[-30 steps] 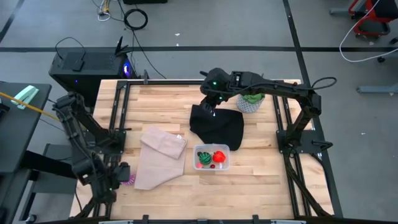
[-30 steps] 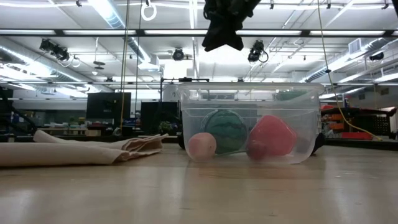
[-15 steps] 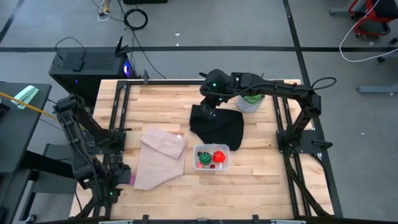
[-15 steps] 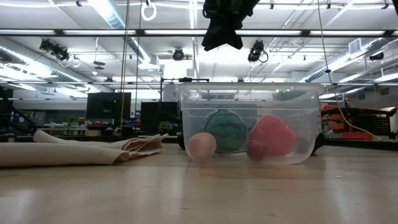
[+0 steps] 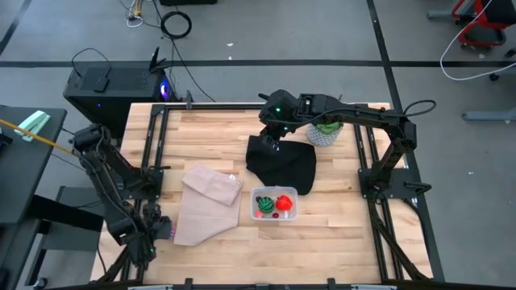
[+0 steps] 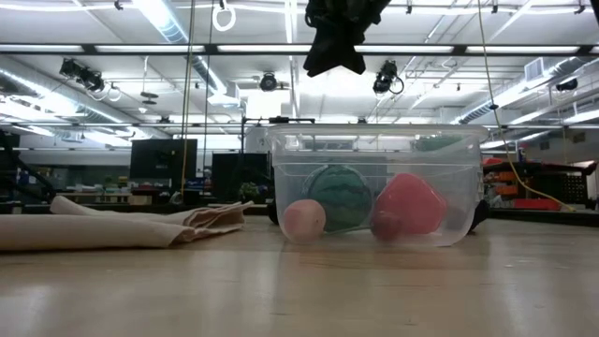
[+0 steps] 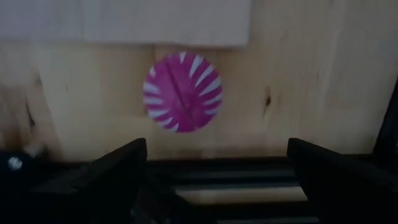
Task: Pick and placing Produce into tupperware
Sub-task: Put the onion into the transparent bin
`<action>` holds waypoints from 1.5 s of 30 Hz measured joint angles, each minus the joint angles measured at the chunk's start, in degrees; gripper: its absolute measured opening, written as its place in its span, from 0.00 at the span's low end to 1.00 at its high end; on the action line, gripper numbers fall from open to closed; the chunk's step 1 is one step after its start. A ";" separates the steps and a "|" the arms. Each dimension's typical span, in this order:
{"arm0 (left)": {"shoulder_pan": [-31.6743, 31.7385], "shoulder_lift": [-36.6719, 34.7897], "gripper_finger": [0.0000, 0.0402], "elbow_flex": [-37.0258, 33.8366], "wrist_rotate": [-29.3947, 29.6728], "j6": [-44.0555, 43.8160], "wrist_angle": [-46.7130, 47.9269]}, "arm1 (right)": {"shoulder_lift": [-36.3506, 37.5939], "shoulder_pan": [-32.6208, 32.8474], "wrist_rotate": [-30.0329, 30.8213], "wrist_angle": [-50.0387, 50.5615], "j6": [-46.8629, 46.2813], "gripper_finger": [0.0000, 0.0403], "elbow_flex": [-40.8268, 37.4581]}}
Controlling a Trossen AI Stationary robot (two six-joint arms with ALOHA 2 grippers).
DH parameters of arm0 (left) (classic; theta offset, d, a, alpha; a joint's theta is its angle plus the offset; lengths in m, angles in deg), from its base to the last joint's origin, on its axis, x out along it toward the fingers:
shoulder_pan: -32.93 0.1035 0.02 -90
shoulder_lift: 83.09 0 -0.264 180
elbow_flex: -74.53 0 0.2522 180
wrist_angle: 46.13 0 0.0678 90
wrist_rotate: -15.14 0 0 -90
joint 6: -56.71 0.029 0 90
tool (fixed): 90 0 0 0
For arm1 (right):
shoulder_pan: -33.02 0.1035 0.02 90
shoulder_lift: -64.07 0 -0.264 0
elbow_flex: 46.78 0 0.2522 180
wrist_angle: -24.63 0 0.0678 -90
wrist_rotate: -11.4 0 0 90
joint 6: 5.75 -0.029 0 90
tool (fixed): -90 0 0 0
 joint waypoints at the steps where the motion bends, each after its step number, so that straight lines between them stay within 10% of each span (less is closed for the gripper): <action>1: 0.02 0.00 0.99 0.00 0.63 0.67 -0.52 | 0.00 0.00 0.00 -0.02 0.01 0.22 0.00; 45: 2.49 0.00 0.99 -8.00 4.56 -0.52 -10.29 | 0.00 0.00 -0.02 -1.64 0.27 0.22 0.02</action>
